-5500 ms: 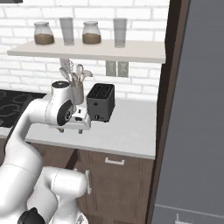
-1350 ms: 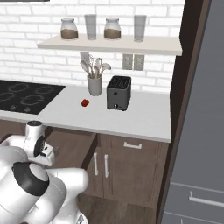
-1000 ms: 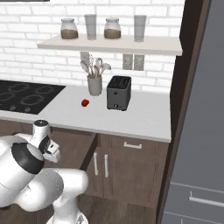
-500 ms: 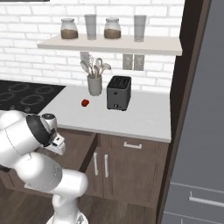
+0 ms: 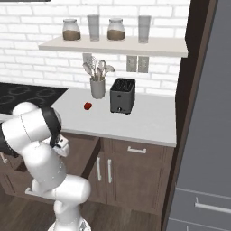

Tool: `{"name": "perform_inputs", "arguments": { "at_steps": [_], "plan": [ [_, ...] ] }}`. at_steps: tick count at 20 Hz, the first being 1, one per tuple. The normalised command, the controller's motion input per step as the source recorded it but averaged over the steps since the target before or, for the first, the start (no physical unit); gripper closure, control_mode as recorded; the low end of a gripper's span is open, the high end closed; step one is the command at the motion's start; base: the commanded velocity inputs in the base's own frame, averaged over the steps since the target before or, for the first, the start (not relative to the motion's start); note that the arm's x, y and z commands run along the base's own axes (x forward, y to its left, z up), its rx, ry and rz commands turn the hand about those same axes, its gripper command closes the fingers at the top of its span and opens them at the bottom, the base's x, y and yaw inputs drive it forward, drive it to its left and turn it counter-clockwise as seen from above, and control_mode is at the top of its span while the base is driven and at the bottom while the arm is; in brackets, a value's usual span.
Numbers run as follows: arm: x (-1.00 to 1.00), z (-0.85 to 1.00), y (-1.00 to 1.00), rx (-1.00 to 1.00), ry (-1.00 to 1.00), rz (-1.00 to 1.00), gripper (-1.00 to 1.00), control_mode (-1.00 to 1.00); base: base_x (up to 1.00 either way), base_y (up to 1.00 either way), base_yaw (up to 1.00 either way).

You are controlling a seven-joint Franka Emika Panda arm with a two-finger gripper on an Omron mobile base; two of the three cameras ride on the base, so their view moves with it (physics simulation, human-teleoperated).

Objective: Pick the measuring cup from the drawer and place it on the counter.

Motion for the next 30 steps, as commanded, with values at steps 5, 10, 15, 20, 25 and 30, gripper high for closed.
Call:
{"name": "perform_inputs", "arguments": {
  "at_steps": [5, 10, 15, 20, 25, 30],
  "plan": [
    [0.26, -0.35, 0.26, -0.06, 0.00, 0.00, -1.00, -1.00, 0.00, 0.00, 0.00],
    [0.42, -0.22, 0.19, -0.03, 0.00, 0.00, -1.00, -1.00, 0.00, 0.00, 0.00],
    [0.40, -0.26, 0.04, -0.02, 0.00, 0.00, -1.00, -1.00, 0.00, 0.00, 0.00],
    [0.33, -0.31, 0.03, -0.03, 0.00, 0.00, -1.00, -1.00, 0.00, 0.00, 0.00],
    [0.30, -0.27, 0.06, -0.03, 0.00, 0.00, -1.00, -1.00, 0.00, 0.00, 0.00],
    [-0.04, -0.20, 0.01, -0.02, 0.00, 0.00, 1.00, -1.00, 0.00, 0.00, 0.00]
  ]
}}
